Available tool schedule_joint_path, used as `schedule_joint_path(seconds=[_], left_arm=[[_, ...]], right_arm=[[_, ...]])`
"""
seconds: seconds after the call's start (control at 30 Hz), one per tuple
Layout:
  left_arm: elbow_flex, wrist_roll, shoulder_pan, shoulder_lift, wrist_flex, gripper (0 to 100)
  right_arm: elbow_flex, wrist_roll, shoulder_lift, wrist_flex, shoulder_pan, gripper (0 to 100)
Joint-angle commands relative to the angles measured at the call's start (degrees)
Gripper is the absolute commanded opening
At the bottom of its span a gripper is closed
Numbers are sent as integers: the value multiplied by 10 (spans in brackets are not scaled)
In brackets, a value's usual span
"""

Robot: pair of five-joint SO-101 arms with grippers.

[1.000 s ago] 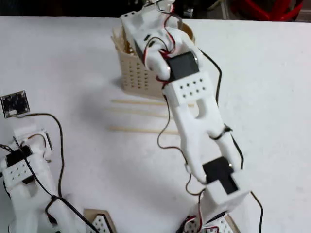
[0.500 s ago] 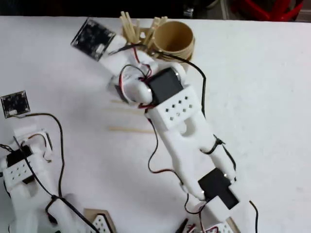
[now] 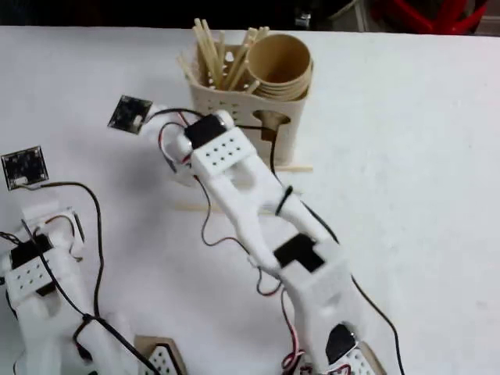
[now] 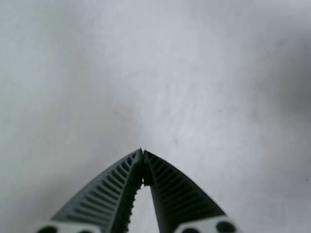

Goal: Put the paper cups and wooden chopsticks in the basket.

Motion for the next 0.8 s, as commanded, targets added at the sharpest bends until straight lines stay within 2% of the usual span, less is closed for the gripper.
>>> schedule_joint_path(seconds=[0.0,0.17,0.37,0.57,0.77], left_arm=[[-16,4,-4,-13,-10,23],[-16,4,-4,-13,-10,23],[-16,4,-4,-13,-10,23],[-16,4,-4,-13,-10,23],[-16,4,-4,-13,-10,23]], right_arm=[[-4,8,29,-102,-7,23],[-4,9,83,-223,-6,19],[-4,10,128,-302,22,19],[-5,16,145,-311,50,19],[-4,98,159,-277,61,19]])
